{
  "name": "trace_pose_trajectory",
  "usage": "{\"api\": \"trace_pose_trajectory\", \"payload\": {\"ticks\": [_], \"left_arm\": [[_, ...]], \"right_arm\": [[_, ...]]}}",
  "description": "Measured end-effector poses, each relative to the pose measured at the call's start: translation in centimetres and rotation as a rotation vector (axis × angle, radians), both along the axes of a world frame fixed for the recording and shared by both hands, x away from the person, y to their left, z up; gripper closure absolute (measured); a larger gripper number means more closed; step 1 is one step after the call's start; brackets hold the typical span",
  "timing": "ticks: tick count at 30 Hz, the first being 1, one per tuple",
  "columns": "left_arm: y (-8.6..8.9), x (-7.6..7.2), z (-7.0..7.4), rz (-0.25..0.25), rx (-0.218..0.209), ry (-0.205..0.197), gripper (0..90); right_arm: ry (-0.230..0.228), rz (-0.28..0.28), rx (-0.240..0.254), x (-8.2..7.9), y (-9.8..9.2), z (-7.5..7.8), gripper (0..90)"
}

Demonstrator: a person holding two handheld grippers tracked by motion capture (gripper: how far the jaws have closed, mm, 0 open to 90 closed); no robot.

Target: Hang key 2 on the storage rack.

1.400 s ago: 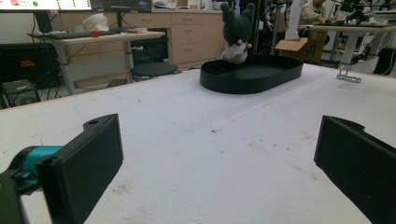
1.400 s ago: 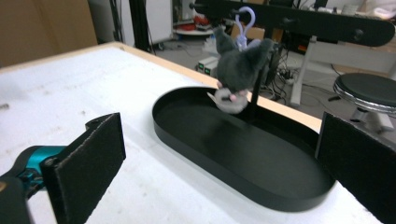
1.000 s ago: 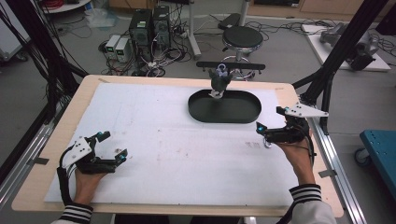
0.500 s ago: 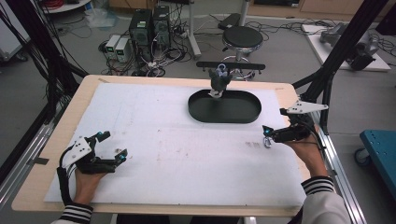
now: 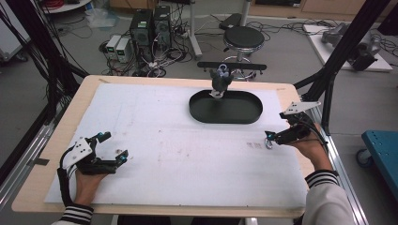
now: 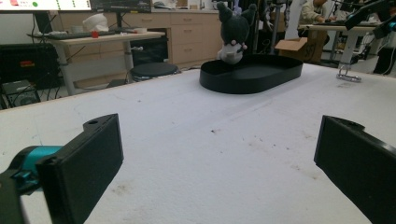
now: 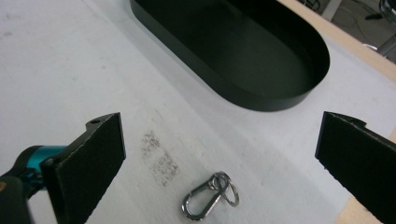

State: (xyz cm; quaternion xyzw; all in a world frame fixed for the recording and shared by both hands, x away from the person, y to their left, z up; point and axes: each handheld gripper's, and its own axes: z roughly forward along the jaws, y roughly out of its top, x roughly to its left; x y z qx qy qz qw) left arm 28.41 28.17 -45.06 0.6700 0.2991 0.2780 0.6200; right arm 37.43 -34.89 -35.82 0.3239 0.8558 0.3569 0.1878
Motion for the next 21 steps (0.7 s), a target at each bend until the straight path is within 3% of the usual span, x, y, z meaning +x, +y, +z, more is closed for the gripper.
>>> {"api": "trace_pose_trajectory", "payload": {"ticks": [14,17,21], "left_arm": [[0.0,0.0,0.0,0.002,0.004,-0.003,1.7],[0.0,0.0,0.0,0.002,0.004,-0.003,1.7],[0.0,0.0,0.0,0.003,-0.001,-0.003,1.7]], "right_arm": [[0.086,0.025,-0.040,1.4,-0.7,-1.7,5.3],[0.120,0.032,-0.042,1.5,-1.0,-2.1,15.4],[0.142,0.031,-0.054,1.8,-1.3,-2.5,18.7]]}}
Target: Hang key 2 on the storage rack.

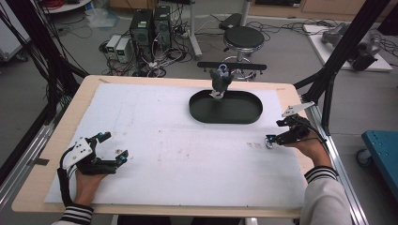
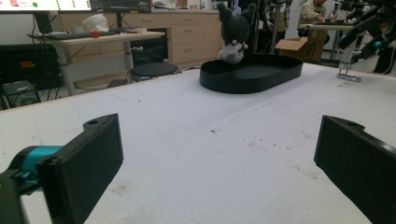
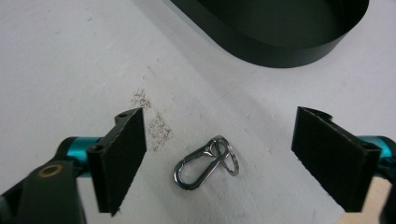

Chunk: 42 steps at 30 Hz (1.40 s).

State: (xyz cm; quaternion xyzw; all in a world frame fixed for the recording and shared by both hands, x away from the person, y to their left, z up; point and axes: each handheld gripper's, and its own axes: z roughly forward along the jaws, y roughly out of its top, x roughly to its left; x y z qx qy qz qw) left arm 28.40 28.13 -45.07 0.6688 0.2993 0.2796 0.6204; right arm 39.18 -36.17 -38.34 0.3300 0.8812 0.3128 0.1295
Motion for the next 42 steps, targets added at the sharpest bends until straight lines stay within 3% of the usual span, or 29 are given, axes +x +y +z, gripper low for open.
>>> {"api": "trace_pose_trajectory", "payload": {"ticks": [4,15,34,42], "left_arm": [[0.0,0.0,0.0,-0.002,0.005,-0.001,1.7],[0.0,0.0,0.0,-0.001,-0.001,-0.001,1.7],[0.0,0.0,0.0,-0.002,0.002,-0.001,1.7],[0.0,0.0,0.0,-0.002,0.003,-0.001,1.8]], "right_arm": [[0.020,0.015,-0.025,0.2,-0.1,-0.3,29.2],[0.045,0.052,-0.105,0.7,-0.2,-1.0,45.4],[0.069,0.091,-0.162,1.2,-0.1,-1.9,69.9],[0.070,0.090,-0.180,1.2,-0.1,-2.2,75.0]]}}
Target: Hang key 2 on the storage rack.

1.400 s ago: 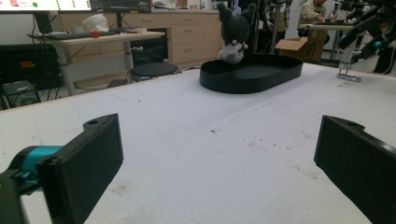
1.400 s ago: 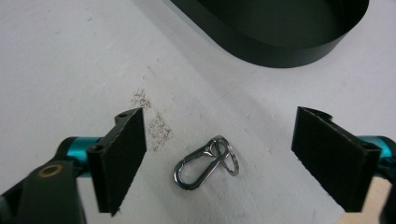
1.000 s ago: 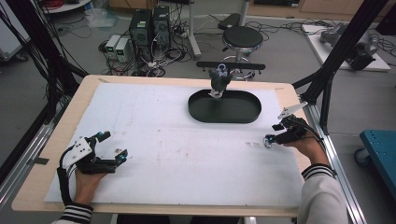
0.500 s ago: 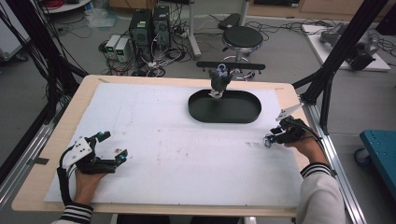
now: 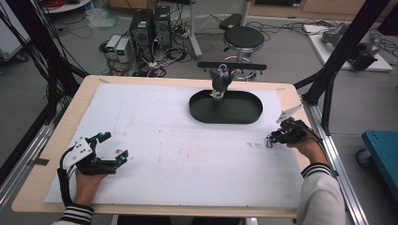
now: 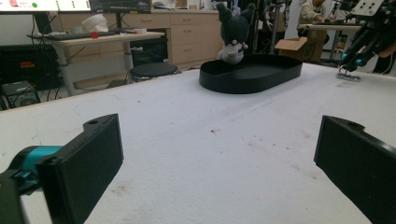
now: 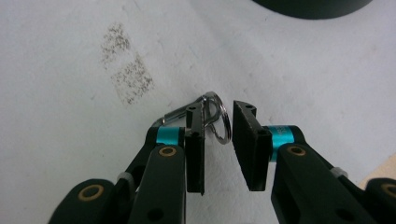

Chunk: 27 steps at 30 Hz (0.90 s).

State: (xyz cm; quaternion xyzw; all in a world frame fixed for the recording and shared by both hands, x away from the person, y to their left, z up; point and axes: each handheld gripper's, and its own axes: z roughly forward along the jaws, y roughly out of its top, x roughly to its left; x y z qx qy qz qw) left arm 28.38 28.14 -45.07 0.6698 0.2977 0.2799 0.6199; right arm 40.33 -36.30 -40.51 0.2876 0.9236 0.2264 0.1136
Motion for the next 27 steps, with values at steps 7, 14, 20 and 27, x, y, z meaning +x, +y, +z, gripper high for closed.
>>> {"api": "trace_pose_trajectory", "payload": {"ticks": [7,14,20,27], "left_arm": [[0.00,0.01,0.00,-0.002,0.001,-0.001,1.7],[0.00,0.00,0.00,0.000,0.000,-0.001,1.7],[-0.01,0.00,0.00,-0.001,0.001,-0.002,1.7],[0.00,0.01,0.00,-0.002,0.001,-0.002,1.7]], "right_arm": [[-0.004,0.006,0.007,0.10,0.10,0.01,81.8],[-0.002,0.006,0.002,0.18,0.26,-0.03,83.9],[0.002,0.006,0.004,0.20,0.24,-0.07,87.0],[0.008,0.004,0.003,0.20,0.29,-0.03,87.6]]}}
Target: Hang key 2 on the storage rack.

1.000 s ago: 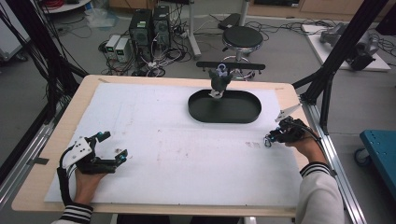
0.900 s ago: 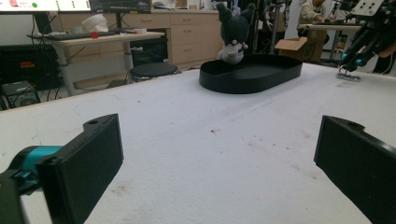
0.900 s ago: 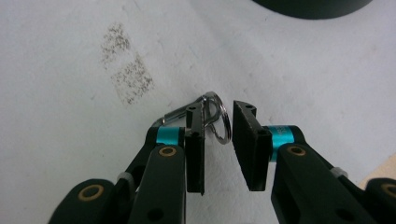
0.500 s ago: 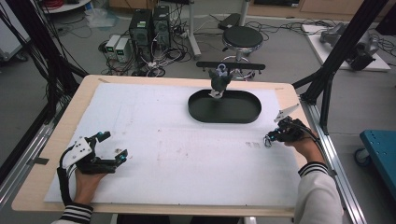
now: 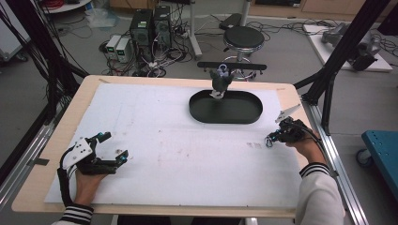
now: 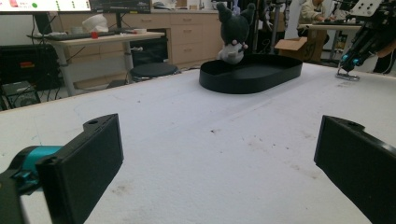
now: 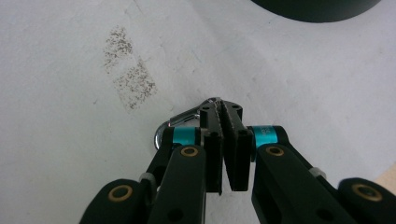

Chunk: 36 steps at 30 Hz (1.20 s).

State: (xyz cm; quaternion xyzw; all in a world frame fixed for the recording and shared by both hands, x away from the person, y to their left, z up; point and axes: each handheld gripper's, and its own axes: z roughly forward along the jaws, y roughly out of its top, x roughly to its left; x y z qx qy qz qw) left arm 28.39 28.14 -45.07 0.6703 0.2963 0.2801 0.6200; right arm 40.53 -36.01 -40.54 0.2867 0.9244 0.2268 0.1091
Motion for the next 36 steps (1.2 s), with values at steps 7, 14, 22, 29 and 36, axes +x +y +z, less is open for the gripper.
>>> {"api": "trace_pose_trajectory", "payload": {"ticks": [7,14,22,29,36], "left_arm": [[0.0,0.0,0.0,0.001,-0.001,0.001,1.7],[0.0,0.0,0.0,0.001,0.000,0.000,1.7],[0.0,0.0,0.0,0.002,-0.006,0.001,1.7],[0.0,0.0,0.0,0.002,-0.007,0.001,1.7],[0.0,0.0,0.0,0.001,-0.008,0.002,1.7]], "right_arm": [[0.003,-0.027,0.043,-0.1,0.1,0.4,88.2],[-0.016,-0.054,0.130,-0.1,0.3,1.2,88.7],[-0.073,-0.079,0.245,-0.4,0.2,2.4,88.7],[-0.133,-0.081,0.369,-0.7,0.3,3.5,88.6],[-0.205,-0.081,0.462,-0.7,0.6,5.8,88.6]]}}
